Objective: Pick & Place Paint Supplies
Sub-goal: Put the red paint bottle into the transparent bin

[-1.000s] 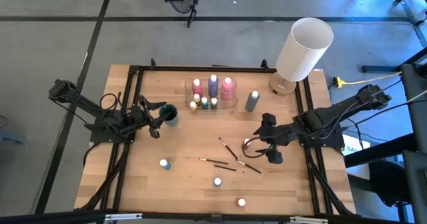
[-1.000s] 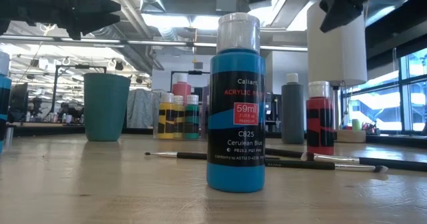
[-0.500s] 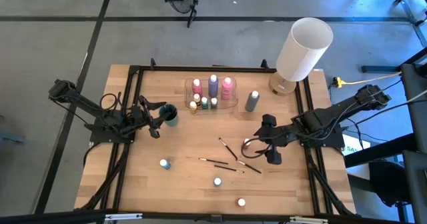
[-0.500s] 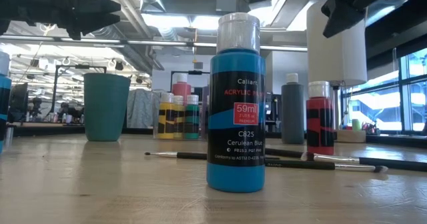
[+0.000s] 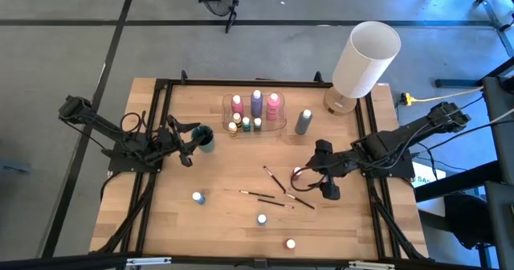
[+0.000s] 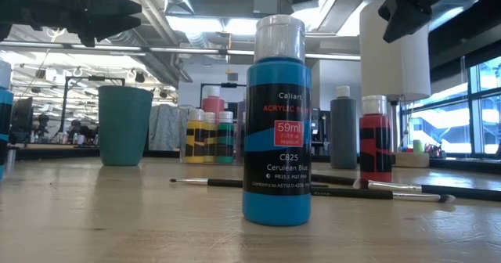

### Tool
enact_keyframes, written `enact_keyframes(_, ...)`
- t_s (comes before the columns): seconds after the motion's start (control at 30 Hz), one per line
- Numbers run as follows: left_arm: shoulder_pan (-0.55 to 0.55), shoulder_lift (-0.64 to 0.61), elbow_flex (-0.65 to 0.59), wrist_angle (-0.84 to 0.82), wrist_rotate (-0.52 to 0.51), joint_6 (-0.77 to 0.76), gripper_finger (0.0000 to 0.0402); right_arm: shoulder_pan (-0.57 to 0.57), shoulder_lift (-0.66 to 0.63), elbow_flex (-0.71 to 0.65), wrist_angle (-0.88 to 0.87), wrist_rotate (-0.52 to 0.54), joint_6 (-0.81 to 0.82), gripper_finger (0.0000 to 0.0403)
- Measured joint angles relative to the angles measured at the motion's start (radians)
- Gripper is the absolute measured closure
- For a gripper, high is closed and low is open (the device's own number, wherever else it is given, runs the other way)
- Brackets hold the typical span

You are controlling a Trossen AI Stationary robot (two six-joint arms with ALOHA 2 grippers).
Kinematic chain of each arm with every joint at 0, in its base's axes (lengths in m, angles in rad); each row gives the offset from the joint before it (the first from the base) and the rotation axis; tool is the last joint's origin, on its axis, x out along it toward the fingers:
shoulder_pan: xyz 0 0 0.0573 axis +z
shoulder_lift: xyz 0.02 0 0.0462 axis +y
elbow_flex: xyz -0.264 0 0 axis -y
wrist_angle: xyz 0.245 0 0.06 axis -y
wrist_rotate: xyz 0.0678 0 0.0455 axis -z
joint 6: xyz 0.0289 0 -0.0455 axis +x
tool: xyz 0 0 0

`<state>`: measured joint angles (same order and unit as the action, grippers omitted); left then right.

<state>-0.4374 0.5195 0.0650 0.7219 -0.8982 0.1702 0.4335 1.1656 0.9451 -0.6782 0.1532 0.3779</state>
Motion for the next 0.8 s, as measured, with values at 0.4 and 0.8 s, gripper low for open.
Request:
enact_keyframes(0.4,0.000,0.000,0.000,0.000,0.000,0.000,0.0178,-0.003,0.000,0.000,0.003,0.002,0.042,0.0059)
enact_keyframes(0.8,0.000,0.000,0.000,0.000,0.000,0.000,0.0178,-0.028,0.000,0.000,0.060,0.027,-0.075,0.0059)
